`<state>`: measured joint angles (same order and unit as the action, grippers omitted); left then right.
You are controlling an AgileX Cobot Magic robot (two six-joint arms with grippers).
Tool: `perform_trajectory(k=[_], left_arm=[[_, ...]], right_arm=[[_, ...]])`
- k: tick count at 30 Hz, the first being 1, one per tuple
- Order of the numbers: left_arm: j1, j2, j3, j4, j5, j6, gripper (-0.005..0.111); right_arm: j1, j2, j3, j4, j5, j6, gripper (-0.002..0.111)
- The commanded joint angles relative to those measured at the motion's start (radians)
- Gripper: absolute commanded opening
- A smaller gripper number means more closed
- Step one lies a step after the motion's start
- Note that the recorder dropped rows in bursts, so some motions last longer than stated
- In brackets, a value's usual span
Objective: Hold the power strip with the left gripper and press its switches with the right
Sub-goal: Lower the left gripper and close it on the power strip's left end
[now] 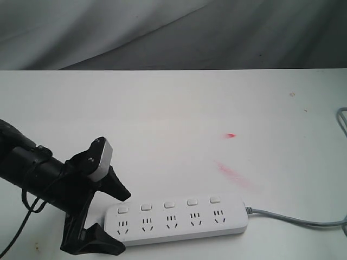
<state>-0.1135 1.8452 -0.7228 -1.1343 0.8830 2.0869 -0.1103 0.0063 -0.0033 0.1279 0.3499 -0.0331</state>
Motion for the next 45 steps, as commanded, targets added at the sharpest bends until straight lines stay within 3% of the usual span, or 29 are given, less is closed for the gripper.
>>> perform_trajectory(k=[1,33,34,37,39,42,45], left_arm=[[-0.008,0.014,-0.002,-0.019,-0.043,0.007,0.099],[-0.008,0.069,-0.002,-0.044,-0.075,0.007,0.099],[-0.008,0.069,-0.002,-0.044,-0.075,0.007,0.094],[-0.008,0.069,-0.002,-0.029,-0.075,0.007,0.058],[-0.008,0.069,-0.002,-0.029,-0.075,0.007,0.042],[-0.008,0.069,-0.002,-0.029,-0.075,0.007,0.032],[-0.008,0.069,-0.002,-0.029,-0.075,0.007,0.031]], right_arm=[[-0.009,-0.006,0.003,0.003,-0.009,-0.003,0.000],[-0.009,-0.006,0.003,0.003,-0.009,-0.003,0.000],[-0.009,-0.006,0.003,0.003,-0.009,-0.003,0.000],[-0.009,-0.006,0.003,0.003,-0.009,-0.003,0.000],[-0.009,-0.006,0.003,0.003,-0.009,-0.003,0.000],[-0.009,-0.006,0.003,0.003,-0.009,-0.003,0.000],[-0.009,-0.006,0.003,0.003,-0.009,-0.003,0.000]])
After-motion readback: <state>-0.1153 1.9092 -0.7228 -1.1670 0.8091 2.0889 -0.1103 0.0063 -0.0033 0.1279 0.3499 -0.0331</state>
